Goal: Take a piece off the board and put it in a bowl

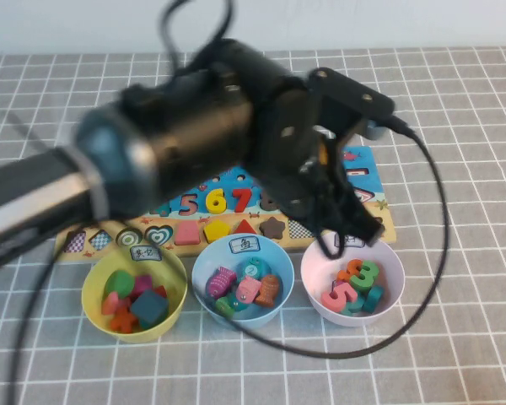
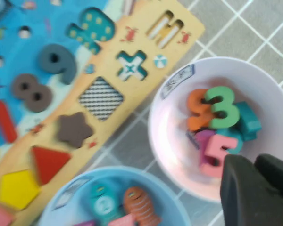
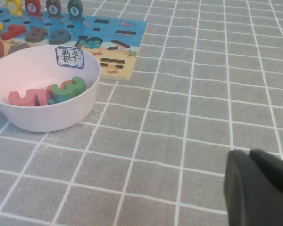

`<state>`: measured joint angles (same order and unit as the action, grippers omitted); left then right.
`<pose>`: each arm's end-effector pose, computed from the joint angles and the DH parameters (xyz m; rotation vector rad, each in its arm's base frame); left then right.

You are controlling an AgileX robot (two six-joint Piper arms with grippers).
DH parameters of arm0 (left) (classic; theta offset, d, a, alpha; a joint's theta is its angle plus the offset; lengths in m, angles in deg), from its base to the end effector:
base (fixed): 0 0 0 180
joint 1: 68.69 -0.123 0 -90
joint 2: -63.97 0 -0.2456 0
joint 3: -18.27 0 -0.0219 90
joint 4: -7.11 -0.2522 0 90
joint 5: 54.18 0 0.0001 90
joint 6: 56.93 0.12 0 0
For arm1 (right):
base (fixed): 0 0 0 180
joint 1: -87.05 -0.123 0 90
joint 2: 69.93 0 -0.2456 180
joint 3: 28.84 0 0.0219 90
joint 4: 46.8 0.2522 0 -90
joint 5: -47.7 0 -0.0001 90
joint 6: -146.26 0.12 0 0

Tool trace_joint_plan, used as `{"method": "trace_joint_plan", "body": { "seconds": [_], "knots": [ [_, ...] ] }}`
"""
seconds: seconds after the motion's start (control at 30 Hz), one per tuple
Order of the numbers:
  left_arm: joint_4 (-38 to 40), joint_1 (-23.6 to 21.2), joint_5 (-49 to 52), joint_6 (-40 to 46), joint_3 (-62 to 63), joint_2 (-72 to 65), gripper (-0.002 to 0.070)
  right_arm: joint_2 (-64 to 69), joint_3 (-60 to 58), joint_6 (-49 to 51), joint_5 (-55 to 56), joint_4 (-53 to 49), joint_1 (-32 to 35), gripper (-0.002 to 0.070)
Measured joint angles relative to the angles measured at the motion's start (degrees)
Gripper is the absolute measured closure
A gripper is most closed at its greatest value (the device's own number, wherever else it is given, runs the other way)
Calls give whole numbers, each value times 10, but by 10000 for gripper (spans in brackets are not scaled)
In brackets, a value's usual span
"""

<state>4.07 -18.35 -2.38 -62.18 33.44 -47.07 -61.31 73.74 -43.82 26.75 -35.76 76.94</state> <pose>0.2626 -0.3089 0.2469 1.0233 2.3945 -0.2930 0.1186 0.0295 0.1647 -0.2077 1.8531 0.1890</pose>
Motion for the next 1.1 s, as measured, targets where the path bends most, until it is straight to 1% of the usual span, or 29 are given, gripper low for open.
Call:
{"method": "trace_joint_plan", "body": {
  "seconds": [0.07, 0.2, 0.53, 0.73, 1.1],
  "knots": [
    [-12, -7, -32, -2, -50, 40, 662, 0, 0, 0, 0, 0, 0, 695],
    [-49, -17, -96, -32, -155, 135, 674, 0, 0, 0, 0, 0, 0, 695],
    [-67, -17, -288, -60, -405, 393, 677, 0, 0, 0, 0, 0, 0, 695],
    [-71, -17, -297, -73, -493, 490, 677, 0, 0, 0, 0, 0, 0, 695],
    [-85, -17, -289, -76, -512, 502, 678, 0, 0, 0, 0, 0, 0, 695]
  ]
}}
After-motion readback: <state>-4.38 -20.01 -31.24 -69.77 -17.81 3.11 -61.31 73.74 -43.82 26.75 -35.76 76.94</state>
